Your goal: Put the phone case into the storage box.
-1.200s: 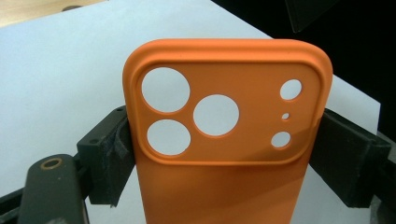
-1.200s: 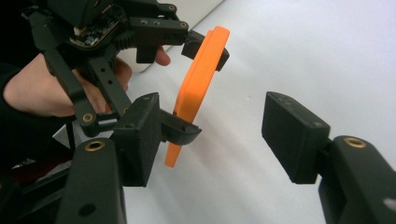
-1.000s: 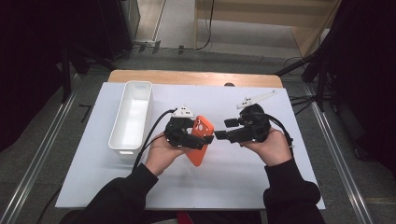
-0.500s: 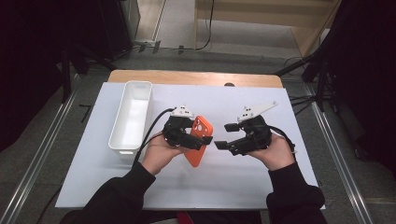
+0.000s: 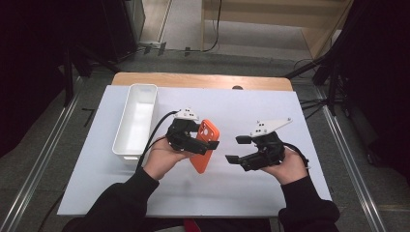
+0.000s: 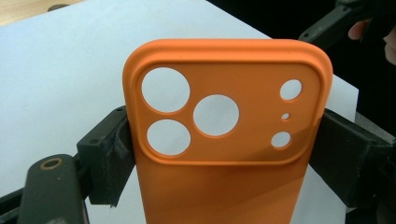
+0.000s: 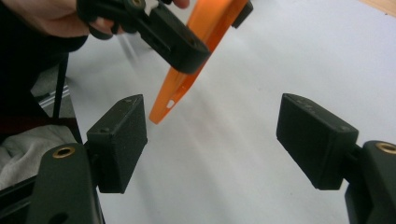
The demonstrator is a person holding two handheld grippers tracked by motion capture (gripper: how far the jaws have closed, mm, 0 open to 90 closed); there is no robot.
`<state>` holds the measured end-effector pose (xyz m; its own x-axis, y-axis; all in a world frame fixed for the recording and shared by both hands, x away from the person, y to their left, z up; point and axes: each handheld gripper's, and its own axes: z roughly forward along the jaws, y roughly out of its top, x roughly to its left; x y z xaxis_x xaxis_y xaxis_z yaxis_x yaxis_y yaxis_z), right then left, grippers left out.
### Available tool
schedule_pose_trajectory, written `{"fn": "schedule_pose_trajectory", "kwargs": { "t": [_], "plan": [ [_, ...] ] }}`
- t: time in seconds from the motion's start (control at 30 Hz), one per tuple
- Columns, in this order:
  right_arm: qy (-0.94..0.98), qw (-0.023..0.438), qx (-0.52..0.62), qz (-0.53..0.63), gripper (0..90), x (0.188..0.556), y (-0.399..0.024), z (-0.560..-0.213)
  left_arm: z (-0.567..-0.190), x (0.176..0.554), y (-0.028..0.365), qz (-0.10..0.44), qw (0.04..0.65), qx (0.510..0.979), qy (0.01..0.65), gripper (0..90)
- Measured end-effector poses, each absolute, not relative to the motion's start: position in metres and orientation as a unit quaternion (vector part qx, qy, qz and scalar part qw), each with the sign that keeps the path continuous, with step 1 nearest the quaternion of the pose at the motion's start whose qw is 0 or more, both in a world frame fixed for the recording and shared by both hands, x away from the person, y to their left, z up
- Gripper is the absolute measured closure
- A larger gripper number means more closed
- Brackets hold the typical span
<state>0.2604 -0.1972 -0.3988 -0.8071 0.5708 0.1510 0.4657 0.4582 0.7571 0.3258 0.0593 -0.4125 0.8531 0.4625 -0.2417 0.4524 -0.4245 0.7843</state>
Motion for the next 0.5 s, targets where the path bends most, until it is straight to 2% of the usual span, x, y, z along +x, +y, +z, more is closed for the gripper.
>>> {"fn": "schedule_pose_trajectory", "kwargs": {
  "t": [0.5],
  "plan": [
    [0.847, 0.057, 0.315, 0.424, 23.3, 0.247, -0.204, -0.427, -0.409, 0.326, 0.063, 0.003, 0.463, 0.848, 0.258, 16.2]
  ]
}}
